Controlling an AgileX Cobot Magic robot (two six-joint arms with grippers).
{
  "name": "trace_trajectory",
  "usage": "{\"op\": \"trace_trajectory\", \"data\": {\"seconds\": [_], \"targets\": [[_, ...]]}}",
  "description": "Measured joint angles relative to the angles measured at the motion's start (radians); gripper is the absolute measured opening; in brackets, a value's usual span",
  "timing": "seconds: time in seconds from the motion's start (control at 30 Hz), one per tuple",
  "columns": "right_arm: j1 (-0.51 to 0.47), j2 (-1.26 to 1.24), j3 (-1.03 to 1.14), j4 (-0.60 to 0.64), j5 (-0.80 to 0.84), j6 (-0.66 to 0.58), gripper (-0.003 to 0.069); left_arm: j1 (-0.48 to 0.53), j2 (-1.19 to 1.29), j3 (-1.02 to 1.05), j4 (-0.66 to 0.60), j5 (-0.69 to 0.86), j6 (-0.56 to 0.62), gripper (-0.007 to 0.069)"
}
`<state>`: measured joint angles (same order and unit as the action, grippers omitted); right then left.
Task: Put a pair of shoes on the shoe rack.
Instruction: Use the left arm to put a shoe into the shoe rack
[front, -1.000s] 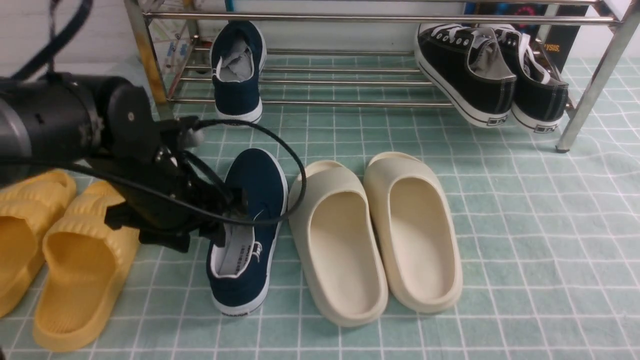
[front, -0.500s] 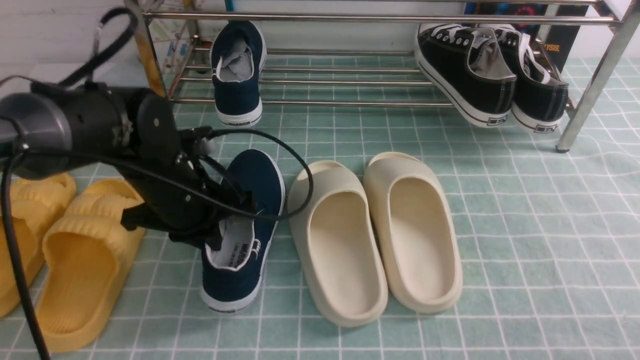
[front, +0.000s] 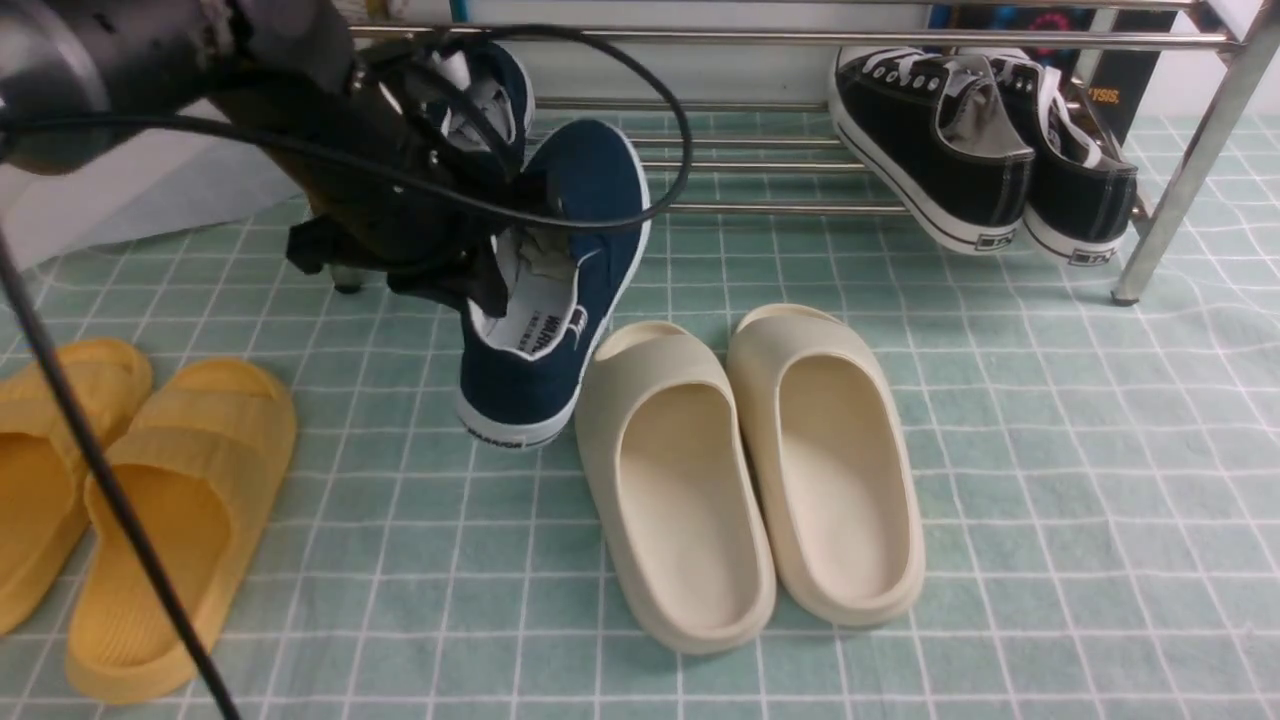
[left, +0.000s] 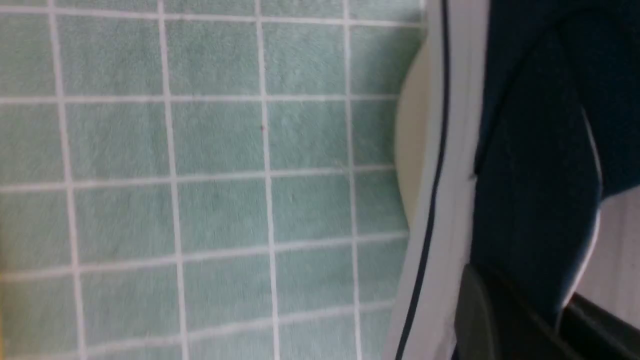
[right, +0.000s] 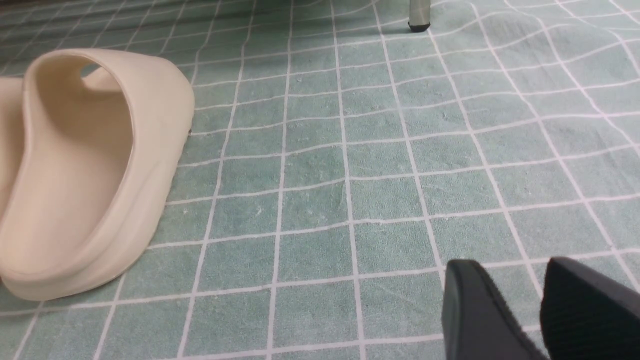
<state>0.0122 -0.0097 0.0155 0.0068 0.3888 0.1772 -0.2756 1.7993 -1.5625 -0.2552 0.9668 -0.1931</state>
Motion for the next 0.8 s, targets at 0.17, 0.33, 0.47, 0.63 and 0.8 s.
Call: {"op": "trace_trajectory", "data": {"seconds": [0.17, 0.33, 0.47, 0.63, 0.8], "targets": [[0.0, 0.0, 0.0, 0.0, 0.0, 0.0, 0.0238, 0.0, 0.117, -0.102, -0.05, -0.063, 0.0, -0.0002], [0.0, 0.0, 0.0, -0.001, 0.0, 0.0, 0.0238, 0.0, 0.169, -0.22, -0.105, -0.105, 0.0, -0.0002], [0.0, 0.0, 0.0, -0.001, 0.0, 0.0, 0.0238, -0.001, 0.199, -0.276, -0.11, -0.175, -0.029, -0.0002], [0.0, 0.0, 0.0, -0.001, 0.0, 0.0, 0.0238, -0.001, 0.251, -0.316, -0.107, -0.212, -0.047, -0.0002], [0.0, 0.0, 0.0, -0.001, 0.0, 0.0, 0.0238, -0.001, 0.323, -0.38, -0.099, -0.244, -0.049, -0.0002]]}}
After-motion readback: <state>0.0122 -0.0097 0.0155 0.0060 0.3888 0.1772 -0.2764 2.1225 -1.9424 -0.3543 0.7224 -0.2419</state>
